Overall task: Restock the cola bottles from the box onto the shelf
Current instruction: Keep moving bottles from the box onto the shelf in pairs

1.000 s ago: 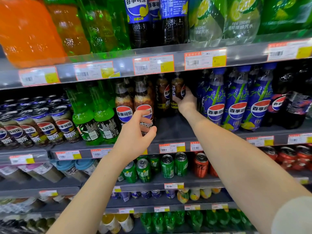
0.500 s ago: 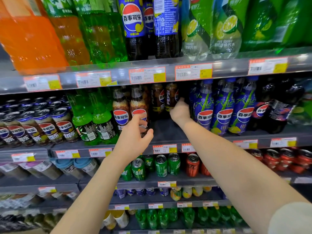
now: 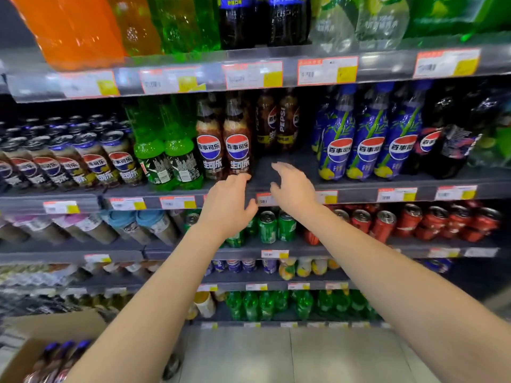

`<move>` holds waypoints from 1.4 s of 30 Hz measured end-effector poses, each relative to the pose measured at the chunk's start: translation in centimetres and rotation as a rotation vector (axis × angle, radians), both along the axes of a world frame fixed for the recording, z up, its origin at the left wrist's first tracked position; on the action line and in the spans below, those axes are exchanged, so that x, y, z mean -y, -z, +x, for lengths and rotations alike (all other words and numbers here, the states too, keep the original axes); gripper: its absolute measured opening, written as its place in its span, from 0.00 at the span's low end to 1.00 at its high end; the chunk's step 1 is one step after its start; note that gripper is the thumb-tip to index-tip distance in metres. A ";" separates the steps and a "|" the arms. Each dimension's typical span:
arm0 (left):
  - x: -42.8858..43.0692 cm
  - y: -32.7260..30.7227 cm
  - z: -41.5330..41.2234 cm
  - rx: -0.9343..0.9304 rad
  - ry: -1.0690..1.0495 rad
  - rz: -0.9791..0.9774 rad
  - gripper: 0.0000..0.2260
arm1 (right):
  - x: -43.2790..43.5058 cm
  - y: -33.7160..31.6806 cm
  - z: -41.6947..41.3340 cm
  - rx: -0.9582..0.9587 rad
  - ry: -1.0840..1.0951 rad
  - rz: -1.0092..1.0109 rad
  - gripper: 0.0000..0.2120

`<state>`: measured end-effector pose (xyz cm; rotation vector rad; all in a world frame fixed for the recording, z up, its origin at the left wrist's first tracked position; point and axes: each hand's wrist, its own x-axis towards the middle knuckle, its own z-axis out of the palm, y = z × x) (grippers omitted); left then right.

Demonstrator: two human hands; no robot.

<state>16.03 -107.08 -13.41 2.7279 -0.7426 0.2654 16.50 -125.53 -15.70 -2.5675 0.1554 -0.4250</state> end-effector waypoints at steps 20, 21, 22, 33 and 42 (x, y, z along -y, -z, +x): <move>-26.3 7.8 -7.8 -0.100 0.066 0.275 0.27 | -27.3 5.0 -15.2 -0.437 0.041 -0.073 0.29; -28.0 8.4 -8.3 -0.118 0.044 0.273 0.27 | -28.8 5.3 -15.7 -0.432 0.026 -0.072 0.28; -29.7 9.0 -8.8 -0.133 0.024 0.269 0.27 | -30.4 5.7 -16.2 -0.429 0.010 -0.069 0.26; -47.4 12.3 -17.8 -0.267 -0.054 0.312 0.27 | -48.1 11.3 -23.9 -0.481 -0.060 -0.002 0.18; -62.1 13.8 -20.9 -0.419 -0.187 0.388 0.24 | -59.9 12.9 -25.1 -0.538 -0.122 -0.003 0.25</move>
